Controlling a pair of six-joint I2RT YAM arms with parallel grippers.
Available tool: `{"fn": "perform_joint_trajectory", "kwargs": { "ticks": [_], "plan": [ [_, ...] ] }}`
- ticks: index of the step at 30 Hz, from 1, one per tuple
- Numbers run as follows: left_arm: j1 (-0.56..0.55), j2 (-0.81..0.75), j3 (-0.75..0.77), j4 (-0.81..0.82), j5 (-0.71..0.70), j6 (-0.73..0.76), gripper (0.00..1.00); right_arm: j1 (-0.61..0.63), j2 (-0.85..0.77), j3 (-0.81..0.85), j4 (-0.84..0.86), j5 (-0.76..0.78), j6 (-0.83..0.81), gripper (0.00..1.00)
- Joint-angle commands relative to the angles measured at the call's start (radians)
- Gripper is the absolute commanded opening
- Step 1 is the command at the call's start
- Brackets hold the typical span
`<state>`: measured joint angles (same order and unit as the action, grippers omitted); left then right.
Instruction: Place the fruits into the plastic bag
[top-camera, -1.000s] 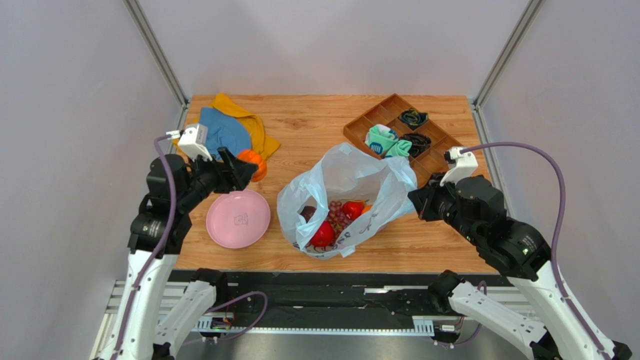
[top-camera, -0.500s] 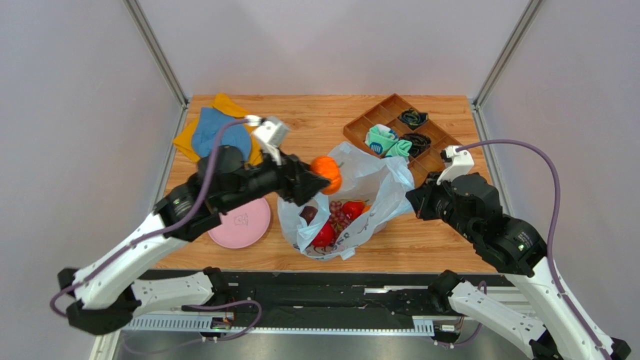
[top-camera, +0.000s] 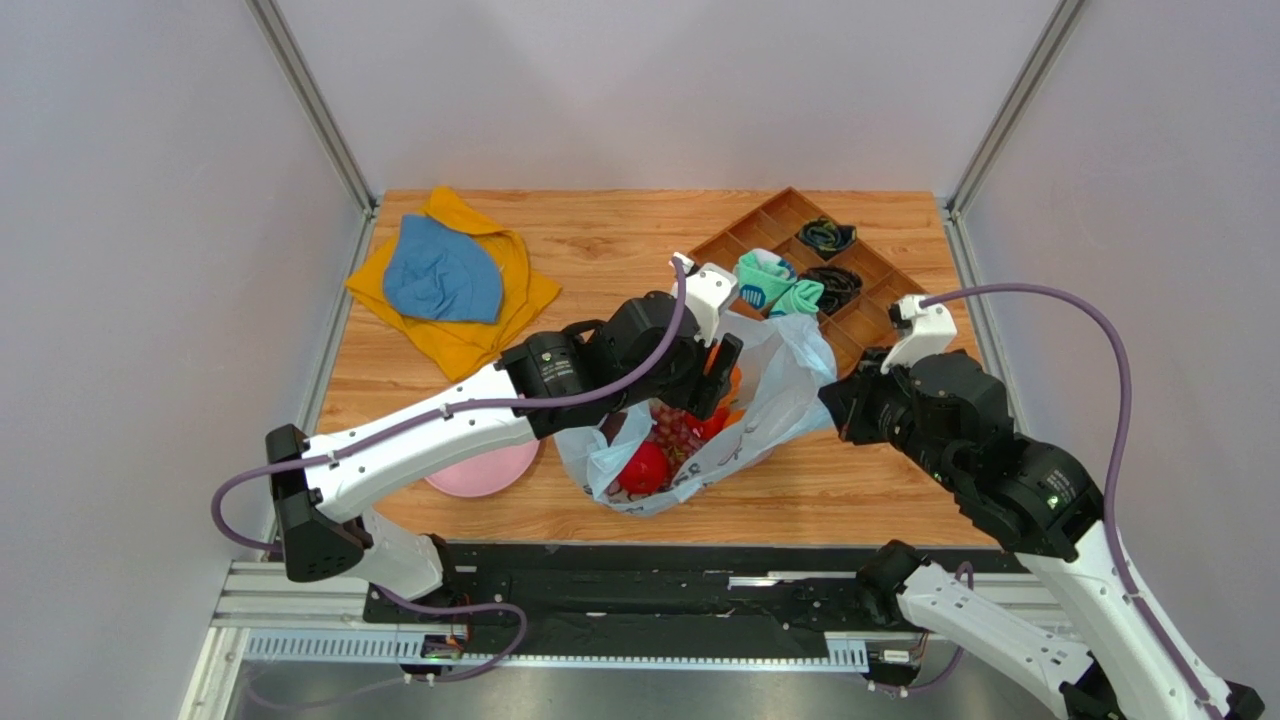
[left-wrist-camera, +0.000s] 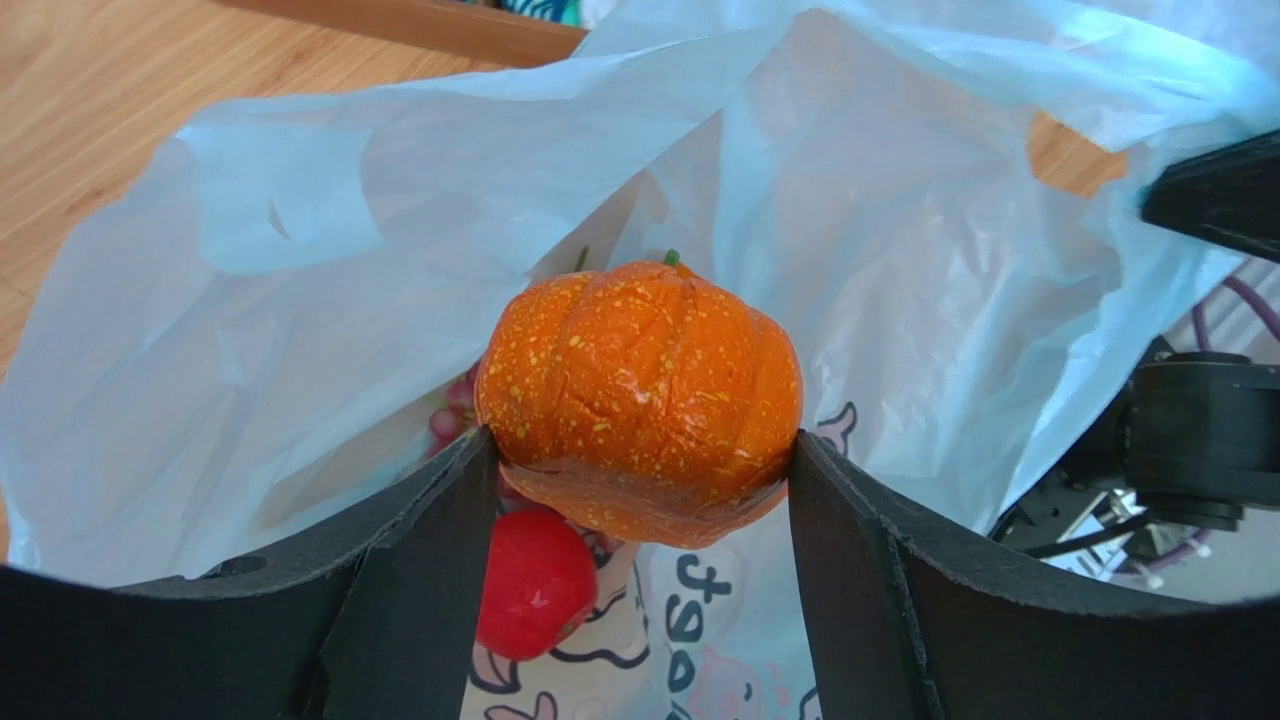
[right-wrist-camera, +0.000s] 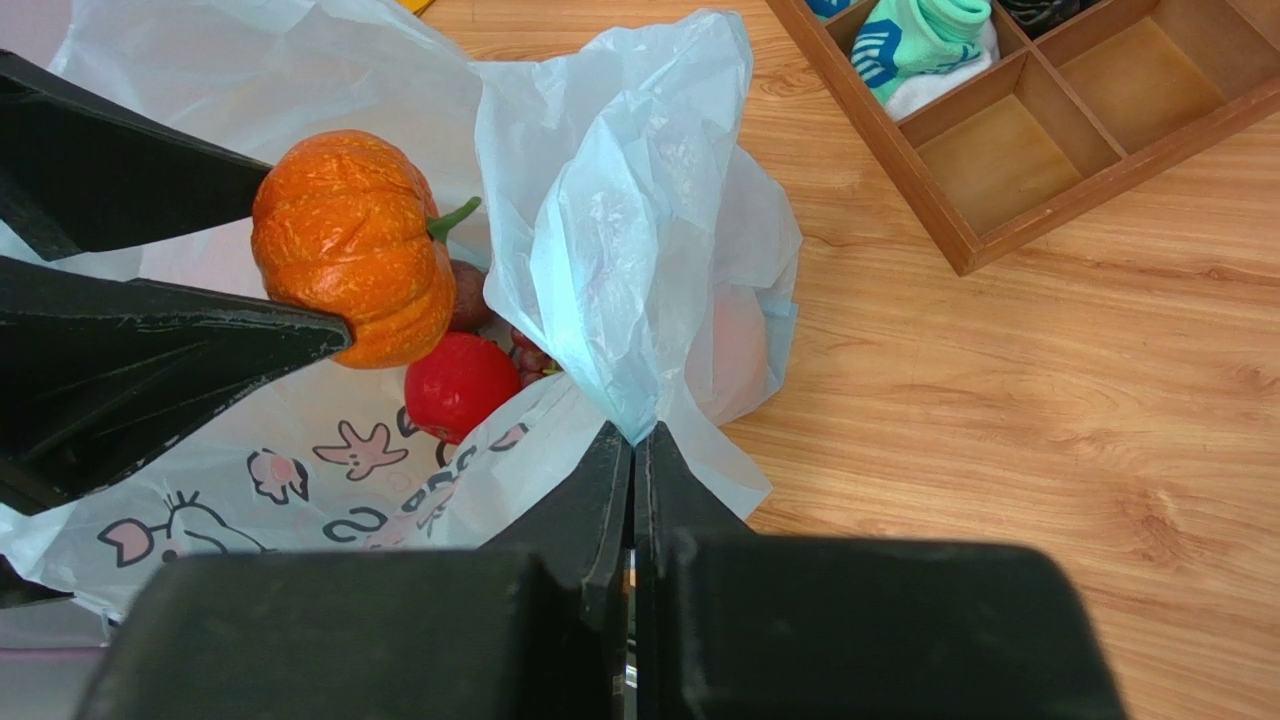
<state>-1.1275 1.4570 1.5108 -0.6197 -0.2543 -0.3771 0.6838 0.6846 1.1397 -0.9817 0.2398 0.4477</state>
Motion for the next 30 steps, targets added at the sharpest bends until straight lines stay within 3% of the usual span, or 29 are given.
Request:
{"fn": "perform_joint_trajectory", "kwargs": {
  "ticks": [1, 12, 16, 24, 30],
  "plan": [
    [0.037, 0.011, 0.022, -0.054, -0.048, -0.026, 0.56, -0.001, 0.003, 0.026, 0.017, 0.009, -0.001, 0.00],
    [0.041, 0.158, 0.052, -0.121, 0.004, -0.022, 0.63, 0.000, 0.001, 0.015, 0.023, 0.006, 0.000, 0.00],
    [0.041, 0.203, 0.066, -0.137, 0.007, -0.026, 0.71, 0.000, 0.000, 0.012, 0.023, 0.006, 0.002, 0.00],
    [0.041, 0.189, 0.069, -0.112, 0.055, -0.011, 0.89, 0.000, 0.001, 0.009, 0.023, 0.007, 0.006, 0.00],
    [0.041, 0.166, 0.097, -0.107, 0.160, 0.010, 0.93, 0.000, -0.002, 0.008, 0.023, 0.006, 0.008, 0.00]
  ]
}}
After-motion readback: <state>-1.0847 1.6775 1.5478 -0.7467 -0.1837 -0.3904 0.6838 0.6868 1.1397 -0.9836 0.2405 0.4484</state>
